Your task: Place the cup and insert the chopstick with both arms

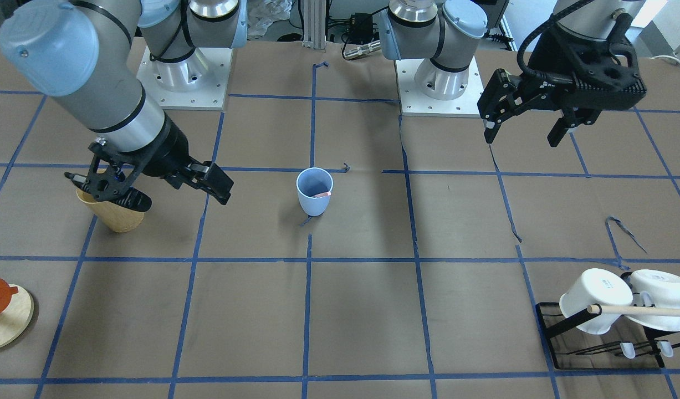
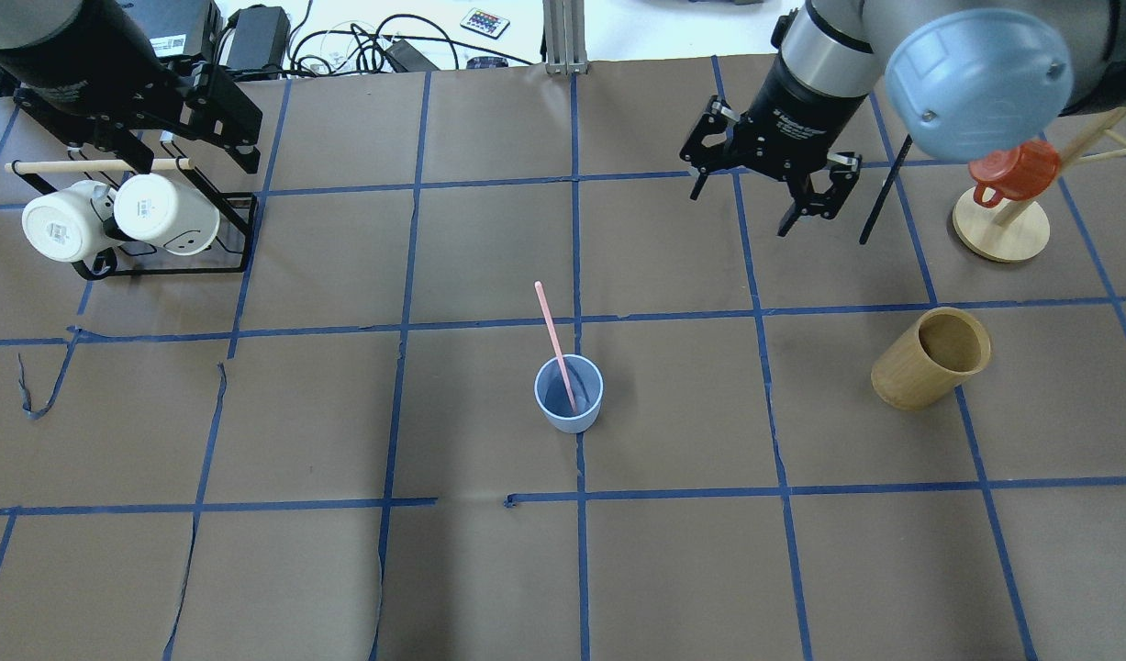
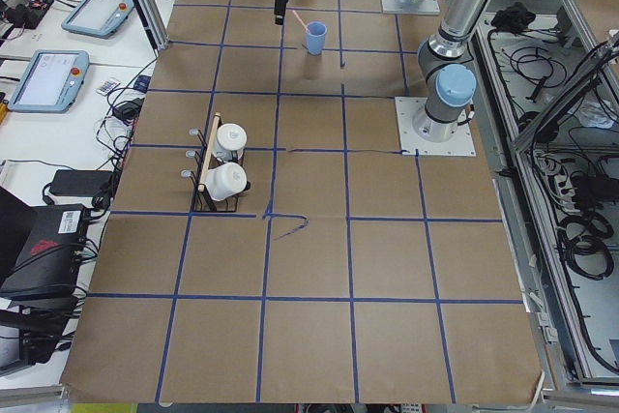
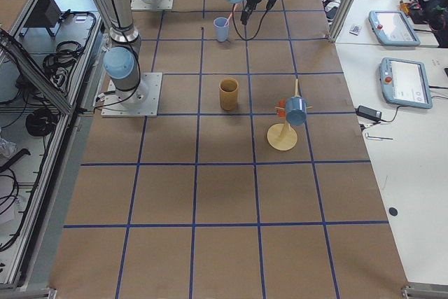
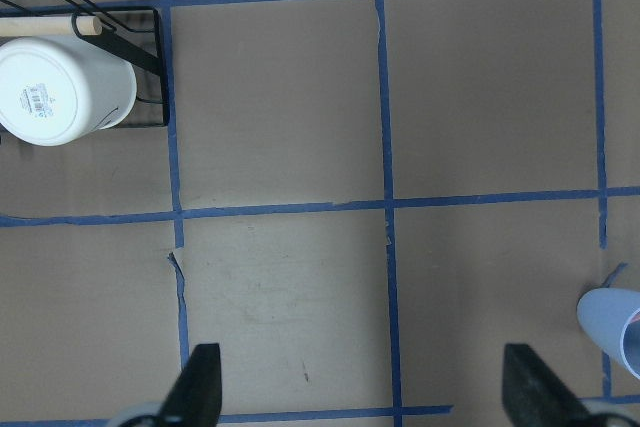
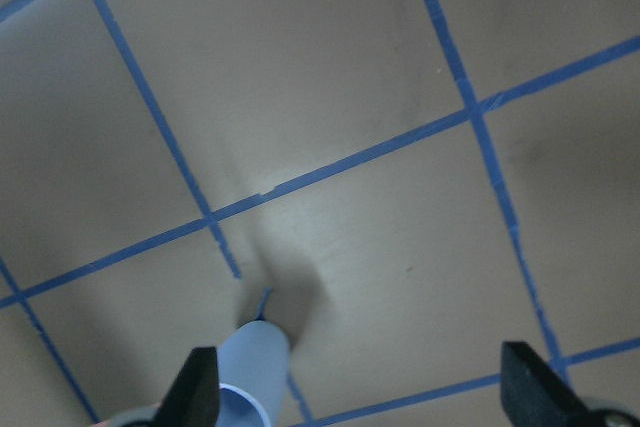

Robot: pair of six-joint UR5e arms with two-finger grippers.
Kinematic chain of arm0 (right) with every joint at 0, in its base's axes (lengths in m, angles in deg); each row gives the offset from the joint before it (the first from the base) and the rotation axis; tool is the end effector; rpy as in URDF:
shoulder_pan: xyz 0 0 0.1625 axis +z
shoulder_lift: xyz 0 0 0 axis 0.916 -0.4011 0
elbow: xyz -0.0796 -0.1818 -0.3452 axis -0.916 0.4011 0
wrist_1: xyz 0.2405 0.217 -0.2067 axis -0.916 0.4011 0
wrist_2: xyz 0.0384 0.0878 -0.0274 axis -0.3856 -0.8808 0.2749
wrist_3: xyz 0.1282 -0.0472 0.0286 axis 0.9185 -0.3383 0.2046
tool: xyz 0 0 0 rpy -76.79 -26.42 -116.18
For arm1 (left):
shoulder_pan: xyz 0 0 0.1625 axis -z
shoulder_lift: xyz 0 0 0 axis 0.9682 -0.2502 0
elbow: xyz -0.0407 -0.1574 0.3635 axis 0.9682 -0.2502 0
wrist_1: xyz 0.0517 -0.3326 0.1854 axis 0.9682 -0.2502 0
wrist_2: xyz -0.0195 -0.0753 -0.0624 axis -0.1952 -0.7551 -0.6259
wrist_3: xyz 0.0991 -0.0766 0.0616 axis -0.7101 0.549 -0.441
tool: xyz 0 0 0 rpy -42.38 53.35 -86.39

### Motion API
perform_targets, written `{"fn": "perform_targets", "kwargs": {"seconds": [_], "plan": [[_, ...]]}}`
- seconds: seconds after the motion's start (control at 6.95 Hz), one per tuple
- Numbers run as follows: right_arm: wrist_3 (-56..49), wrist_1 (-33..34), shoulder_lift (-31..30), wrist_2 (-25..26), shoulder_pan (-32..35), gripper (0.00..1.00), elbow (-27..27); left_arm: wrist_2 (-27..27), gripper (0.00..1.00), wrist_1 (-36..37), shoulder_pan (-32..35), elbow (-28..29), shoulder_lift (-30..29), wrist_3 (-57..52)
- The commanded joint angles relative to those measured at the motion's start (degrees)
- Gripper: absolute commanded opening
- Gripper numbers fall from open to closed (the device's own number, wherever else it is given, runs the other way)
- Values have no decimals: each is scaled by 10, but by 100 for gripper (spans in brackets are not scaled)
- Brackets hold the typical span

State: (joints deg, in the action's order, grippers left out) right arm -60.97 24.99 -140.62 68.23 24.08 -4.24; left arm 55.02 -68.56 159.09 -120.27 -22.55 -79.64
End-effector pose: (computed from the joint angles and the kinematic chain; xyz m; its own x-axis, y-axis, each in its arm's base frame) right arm 0.1601 -0.5139 0.3590 -0.9388 0.3140 -0.1416 0.3027 0.9482 0.0960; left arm -0.0818 -0.4764 0.4740 -0.9991 0.0413 -0.0101 0.0422 0.9909 -0.1282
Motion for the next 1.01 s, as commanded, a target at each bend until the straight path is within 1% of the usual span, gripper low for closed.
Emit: {"fn": "perform_targets", "kwargs": {"seconds": [0.0,0.14,0.29,0.58,0.86], "plan": [[-155,38,-9,103,-20,100,-1,-1,100,0,0,2,0,0],[-185,38,-13,115,-24,100,-1,-2,100,0,0,3,1,0],[-214,28,-33,117,-24,100,-2,-1,100,0,0,-1,3,0],[-240,-14,-74,109,-25,100,-8,-2,100,0,0,-4,9,0],[-253,-13,-74,107,-26,100,-8,3,100,-1,0,1,9,0]]}}
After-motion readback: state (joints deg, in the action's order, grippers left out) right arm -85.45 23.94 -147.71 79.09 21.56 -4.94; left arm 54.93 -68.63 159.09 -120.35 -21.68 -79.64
